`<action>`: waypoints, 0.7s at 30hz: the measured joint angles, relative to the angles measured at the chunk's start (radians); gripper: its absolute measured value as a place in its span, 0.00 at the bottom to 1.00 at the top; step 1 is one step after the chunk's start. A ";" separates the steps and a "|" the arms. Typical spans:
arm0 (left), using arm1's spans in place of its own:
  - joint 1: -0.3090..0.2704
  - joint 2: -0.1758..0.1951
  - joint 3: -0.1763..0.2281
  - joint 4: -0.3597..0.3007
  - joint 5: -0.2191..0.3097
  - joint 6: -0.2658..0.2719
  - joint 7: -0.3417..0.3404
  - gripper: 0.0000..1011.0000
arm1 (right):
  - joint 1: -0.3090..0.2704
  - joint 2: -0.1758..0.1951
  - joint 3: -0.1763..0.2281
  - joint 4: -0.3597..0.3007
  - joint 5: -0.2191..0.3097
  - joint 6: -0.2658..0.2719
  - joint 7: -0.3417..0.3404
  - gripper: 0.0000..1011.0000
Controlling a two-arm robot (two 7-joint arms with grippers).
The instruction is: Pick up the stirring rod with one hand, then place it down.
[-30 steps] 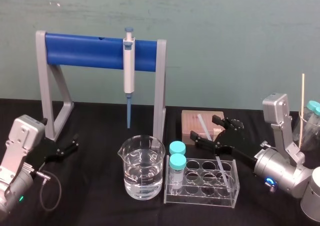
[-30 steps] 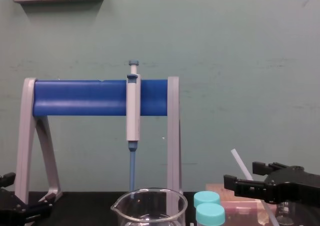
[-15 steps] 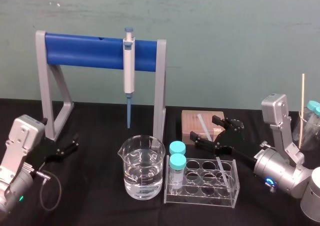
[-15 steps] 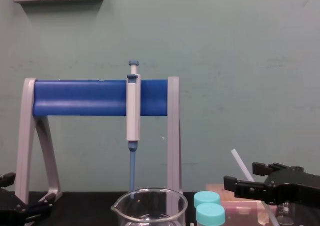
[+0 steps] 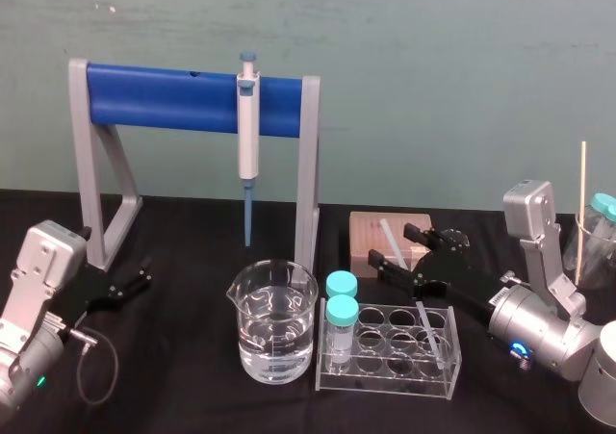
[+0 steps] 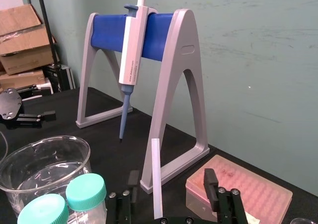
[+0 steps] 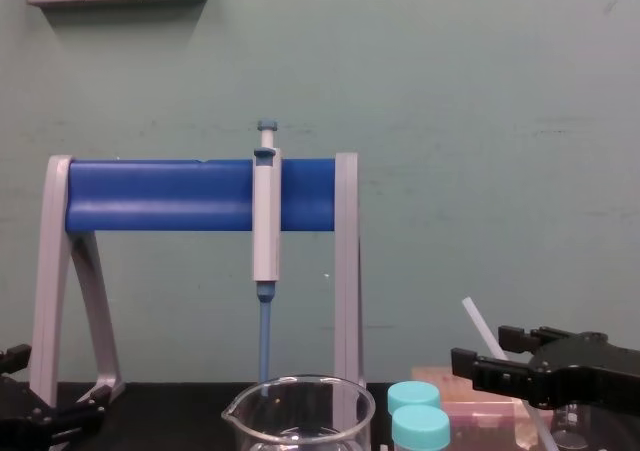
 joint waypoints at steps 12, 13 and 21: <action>0.000 0.000 0.000 0.000 0.000 0.000 0.000 0.99 | 0.000 0.000 0.000 0.000 0.001 0.000 0.000 0.48; 0.000 0.000 0.000 0.000 0.000 0.000 0.000 0.99 | 0.000 0.000 0.000 0.000 0.001 0.000 0.000 0.44; 0.000 0.000 0.000 0.000 0.000 0.000 0.000 0.99 | 0.000 0.000 0.000 0.000 0.001 0.000 0.000 0.17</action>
